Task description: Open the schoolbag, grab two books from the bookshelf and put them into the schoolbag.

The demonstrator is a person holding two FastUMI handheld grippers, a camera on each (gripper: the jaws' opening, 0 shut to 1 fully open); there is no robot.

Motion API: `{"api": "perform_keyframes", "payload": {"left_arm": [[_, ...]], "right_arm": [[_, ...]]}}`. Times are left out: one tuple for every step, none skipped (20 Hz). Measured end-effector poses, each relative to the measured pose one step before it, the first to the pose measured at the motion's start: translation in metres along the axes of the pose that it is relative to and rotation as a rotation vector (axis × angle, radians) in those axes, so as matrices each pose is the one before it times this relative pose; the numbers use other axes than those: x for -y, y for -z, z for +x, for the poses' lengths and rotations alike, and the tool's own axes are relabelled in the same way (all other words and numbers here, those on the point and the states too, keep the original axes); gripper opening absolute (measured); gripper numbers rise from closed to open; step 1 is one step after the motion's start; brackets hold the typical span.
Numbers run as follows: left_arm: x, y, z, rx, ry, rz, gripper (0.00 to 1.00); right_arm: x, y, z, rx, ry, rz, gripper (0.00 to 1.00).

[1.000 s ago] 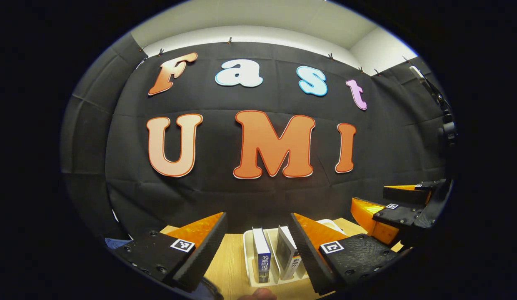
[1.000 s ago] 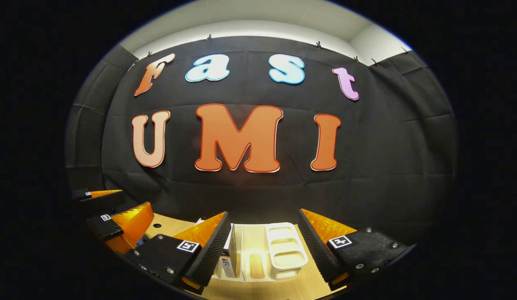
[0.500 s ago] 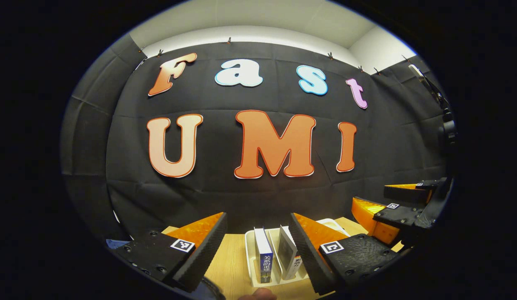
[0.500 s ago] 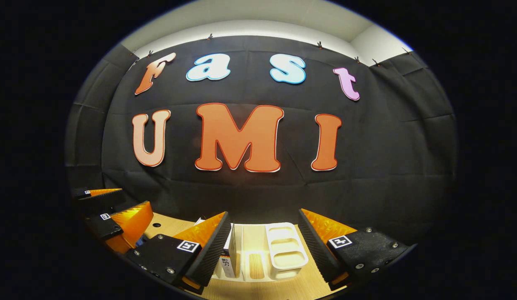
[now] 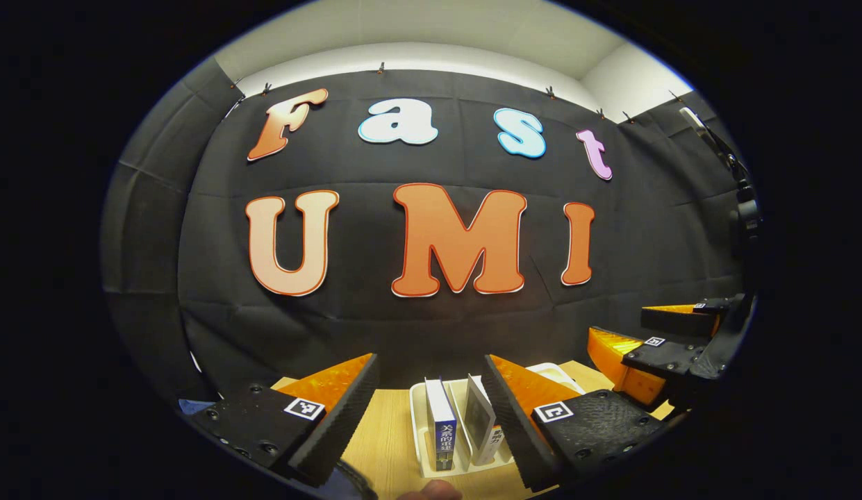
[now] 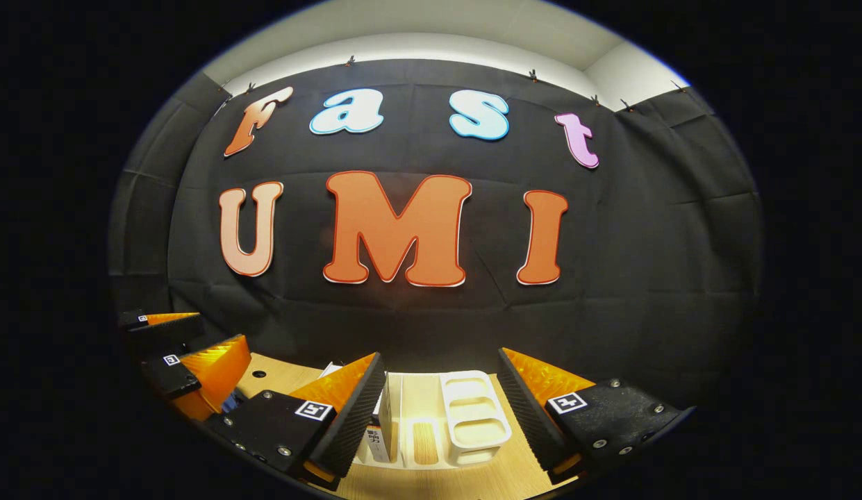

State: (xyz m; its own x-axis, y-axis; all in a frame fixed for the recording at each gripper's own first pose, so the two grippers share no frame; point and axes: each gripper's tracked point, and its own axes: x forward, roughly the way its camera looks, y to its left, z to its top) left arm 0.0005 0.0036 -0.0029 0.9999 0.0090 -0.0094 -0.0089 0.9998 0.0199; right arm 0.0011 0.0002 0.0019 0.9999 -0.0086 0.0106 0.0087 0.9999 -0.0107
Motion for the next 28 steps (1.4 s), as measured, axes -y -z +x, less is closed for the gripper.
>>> {"api": "perform_keyframes", "payload": {"left_arm": [[-0.0011, 0.00038, -0.00045, 0.00118, -0.00365, 0.00238, 0.93], [-0.00078, -0.00161, 0.00041, 0.00188, -0.00139, 0.00159, 0.92], [0.00005, -0.00034, -0.0001, 0.00231, -0.00105, 0.00111, 0.92], [-0.00078, -0.00052, 0.00055, 0.00096, -0.00109, 0.00116, 0.94], [0.00025, 0.00114, -0.00077, -0.00147, -0.00055, 0.00092, 0.93], [0.00061, -0.00062, 0.00101, -0.00016, 0.00131, -0.00101, 0.93], [0.00036, 0.00045, -0.00034, -0.0012, 0.00025, 0.00011, 0.94], [-0.00004, -0.00018, 0.00058, 0.00294, -0.00055, -0.00115, 0.94], [-0.00025, -0.00023, -0.00112, 0.00002, -0.00043, 0.00074, 0.94], [-0.0002, 0.00013, 0.00029, 0.00028, -0.00005, -0.00112, 0.93], [0.0007, 0.0009, 0.00054, -0.00293, 0.00319, -0.00123, 0.93], [-0.00065, 0.00035, 0.00022, -0.0022, -0.00112, -0.00153, 0.92], [-0.00114, -0.00099, 0.00011, 0.0031, -0.00278, -0.00235, 0.92], [-0.00197, -0.00074, -0.00012, 0.00538, -0.00427, 0.00086, 0.94], [-0.00111, -0.00168, -0.00017, 0.00551, -0.00417, 0.00033, 0.92], [-0.00173, -0.00111, -0.00076, 0.00648, -0.00462, -0.00274, 0.92], [-0.00083, -0.00122, 0.0004, 0.00436, -0.00345, -0.00507, 0.92], [-0.00006, 0.00216, 0.00078, -0.00349, -0.00045, -0.00201, 0.93], [0.0002, 0.00196, -0.00056, -0.00396, 0.00004, -0.00397, 0.93], [-0.002, 0.00054, 0.00058, 0.00014, -0.00373, -0.00223, 0.93], [-0.00172, -0.00104, 0.00026, 0.00084, -0.00189, 0.00071, 0.93], [-0.00354, -0.00022, 0.00043, 0.00518, -0.00775, -0.00022, 0.93], [-0.00397, 0.00028, 0.00093, -0.00006, -0.00764, 0.00393, 0.93], [-0.00357, -0.00034, 0.00117, 0.00192, -0.00887, -0.00116, 0.92], [-0.00369, 0.00298, 0.00102, -0.00703, -0.00863, 0.00429, 0.93], [-0.00367, 0.00246, 0.0001, -0.00756, -0.00409, 0.00319, 0.93], [-0.00206, 0.00299, 0.00038, -0.01132, -0.00196, 0.0006, 0.93], [-0.00312, 0.0035, 0.00126, -0.01223, -0.00559, 0.00227, 0.93]], "right_arm": [[0.00053, -0.0006, 0.0002, 0.00243, 0.00425, 0.00118, 0.96], [-0.00007, -0.00032, 0.00006, 0.00261, 0.00153, 0.00136, 0.97], [0.00008, -0.00009, -0.00028, -0.0001, 0.0021, 0.00051, 0.97], [0.00003, 0.00001, 0.00037, 0.00057, 0.00066, -0.00079, 0.97], [-0.00008, -0.0001, -0.00013, -0.00029, 0.00068, -0.00192, 0.97], [0.00072, 0.00025, 0.00021, 0.00078, 0.00149, -0.00308, 0.96], [0.00005, -0.00011, 0.00015, 0.00074, 0.00055, -0.00275, 0.96], [0.00024, -0.00016, -0.00031, -0.00031, 0.00097, -0.00118, 0.96], [0.00005, -0.00003, 0.00017, 0.00029, 0.00055, 0.00047, 0.97], [-0.00005, 0.00018, 0.00043, 0.00059, 0.00154, -0.00005, 0.96], [0.00011, 0.00005, -0.00013, -0.00131, 0.00097, -0.00068, 0.96], [0.00055, 0.00105, 0.00029, -0.00086, 0.00175, -0.00102, 0.96], [-0.0003, -0.00042, -0.00006, -0.00114, -0.00025, -0.00012, 0.96], [0.00007, 0.00057, 0.00034, -0.00049, 0.00022, -0.00006, 0.96], [0.0, -0.00029, -0.00031, 0.00004, -0.00023, -0.001, 0.96], [-0.0004, 0.00039, 0.00013, 0.00055, -0.00138, -0.00136, 0.96], [0.00005, 0.00014, 0.0, -0.00032, -0.00127, -0.00238, 0.96], [-0.00007, 0.0007, 0.00015, -0.00062, -0.00125, -0.00211, 0.97], [0.00026, 0.00045, 0.00002, -0.00159, -0.00161, -0.00105, 0.96], [-0.0002, 0.00091, 0.00038, -0.00268, -0.00281, -0.00106, 0.97], [0.0, 0.00046, 0.00004, -0.00159, -0.00119, -0.00089, 0.97], [0.0, 0.00046, -0.00002, -0.00187, -0.00145, -0.00074, 0.96], [0.00026, -0.00009, 0.00003, 0.00018, 0.00062, 0.00004, 0.96], [-0.00022, 0.00057, 0.00053, -0.00108, -0.00029, 0.00009, 0.96], [0.00009, 0.00093, -0.00029, -0.00277, -0.00005, 0.00026, 0.97], [0.00025, 0.0003, 0.00054, -0.00187, 0.00009, 0.00021, 0.96], [0.00013, 0.0008, 0.00024, -0.00203, -0.00049, -0.00142, 0.97], [0.00086, 0.00066, 0.00023, -0.0007, 0.00246, -0.00129, 0.96]]}}
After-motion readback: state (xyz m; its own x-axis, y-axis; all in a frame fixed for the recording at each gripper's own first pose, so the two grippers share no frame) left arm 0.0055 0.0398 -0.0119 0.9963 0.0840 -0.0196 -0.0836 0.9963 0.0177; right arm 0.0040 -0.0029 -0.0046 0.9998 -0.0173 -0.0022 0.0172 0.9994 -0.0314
